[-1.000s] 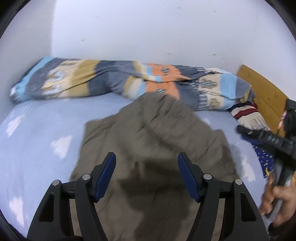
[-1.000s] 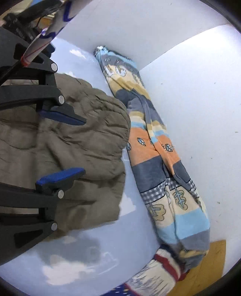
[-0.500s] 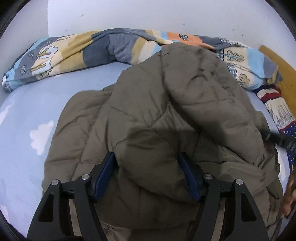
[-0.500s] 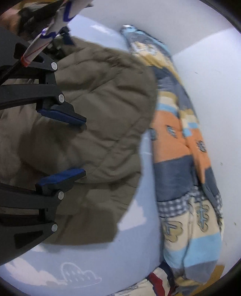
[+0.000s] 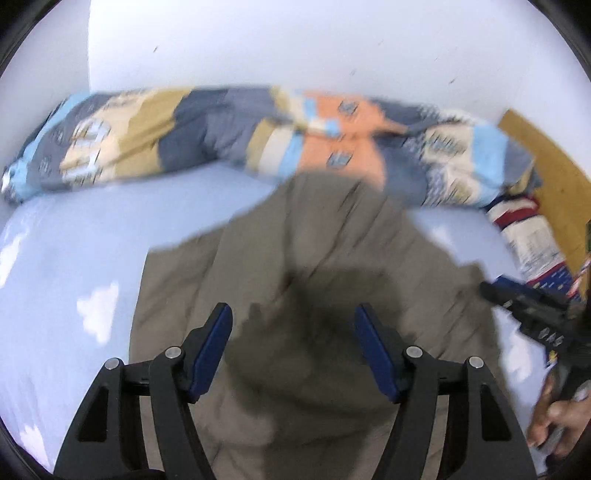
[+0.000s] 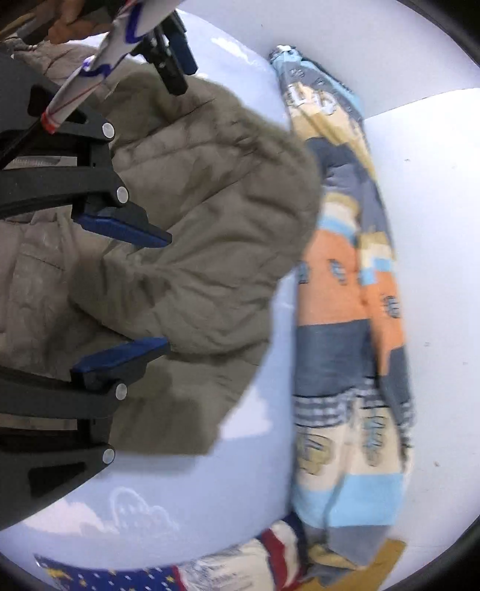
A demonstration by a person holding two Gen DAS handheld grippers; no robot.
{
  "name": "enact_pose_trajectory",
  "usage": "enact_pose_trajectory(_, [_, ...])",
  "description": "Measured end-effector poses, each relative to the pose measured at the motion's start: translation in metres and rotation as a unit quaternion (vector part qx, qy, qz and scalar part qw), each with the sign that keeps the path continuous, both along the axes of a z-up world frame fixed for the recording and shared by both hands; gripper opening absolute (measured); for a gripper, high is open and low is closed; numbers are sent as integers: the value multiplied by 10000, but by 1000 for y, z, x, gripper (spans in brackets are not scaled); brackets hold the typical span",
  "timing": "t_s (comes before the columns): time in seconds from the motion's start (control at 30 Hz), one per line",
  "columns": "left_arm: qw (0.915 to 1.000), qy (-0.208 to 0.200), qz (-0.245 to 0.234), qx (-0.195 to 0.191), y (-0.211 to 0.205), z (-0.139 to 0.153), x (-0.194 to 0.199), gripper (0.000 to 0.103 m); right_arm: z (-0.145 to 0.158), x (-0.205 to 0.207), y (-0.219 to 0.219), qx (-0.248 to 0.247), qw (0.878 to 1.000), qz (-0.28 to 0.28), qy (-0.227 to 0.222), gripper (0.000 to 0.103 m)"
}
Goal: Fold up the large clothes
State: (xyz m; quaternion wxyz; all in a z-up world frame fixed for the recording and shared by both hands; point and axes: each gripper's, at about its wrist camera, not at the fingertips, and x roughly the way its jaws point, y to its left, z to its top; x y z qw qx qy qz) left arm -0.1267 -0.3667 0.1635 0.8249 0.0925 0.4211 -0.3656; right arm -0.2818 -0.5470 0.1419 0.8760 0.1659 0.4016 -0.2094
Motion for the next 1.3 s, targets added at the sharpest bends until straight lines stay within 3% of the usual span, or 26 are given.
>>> enact_pose_trajectory(0.13, [9999, -25, -72, -95, -44, 18, 16, 68, 15, 17, -11, 79, 9998, -108, -162, 55])
enact_pose_trajectory(0.3, [9977, 609, 175, 236, -73, -37, 39, 68, -16, 54, -19, 325, 9993, -164, 32, 57])
enact_pose_trajectory(0.4, [9962, 649, 144, 571, -68, -81, 37, 68, -48, 66, -19, 383, 9986, -157, 328, 57])
enact_pose_trajectory(0.5, [9962, 500, 87, 711, -64, -98, 31, 69, -83, 76, -10, 284, 9966, 24, 778, 58])
enact_pose_trajectory(0.57, [9964, 372, 67, 757, -63, -89, 23, 67, -83, 74, -3, 72, 9968, 24, 796, 58])
enact_pose_trajectory(0.7, [9988, 191, -48, 444, -42, -58, -2, 67, -50, 48, 10, 123, 9995, 5, 277, 58])
enact_pose_trajectory(0.77, [9988, 211, -15, 432, -32, -59, -8, 67, -42, 32, 22, 47, 9999, -27, 157, 59])
enact_pose_trajectory(0.87, [9959, 288, -41, 851, -30, -79, -13, 67, -64, 32, 35, 183, 9986, 11, 493, 62])
enact_pose_trajectory(0.93, [9952, 150, -109, 958, -26, -74, -22, 67, -74, 35, 40, 224, 9969, 37, 758, 62])
enact_pose_trajectory(1.0, [9976, 232, -109, 640, -10, -55, -30, 67, -59, 25, 47, 209, 9975, 17, 676, 61])
enact_pose_trajectory(1.13, [9998, 142, -76, 88, 42, -18, -57, 67, -8, -22, 64, 378, 9992, 90, -1, 62])
enact_pose_trajectory(1.3, [9995, 204, 124, -204, 116, -10, -101, 67, 12, -96, 112, 418, 9978, 316, -412, 66])
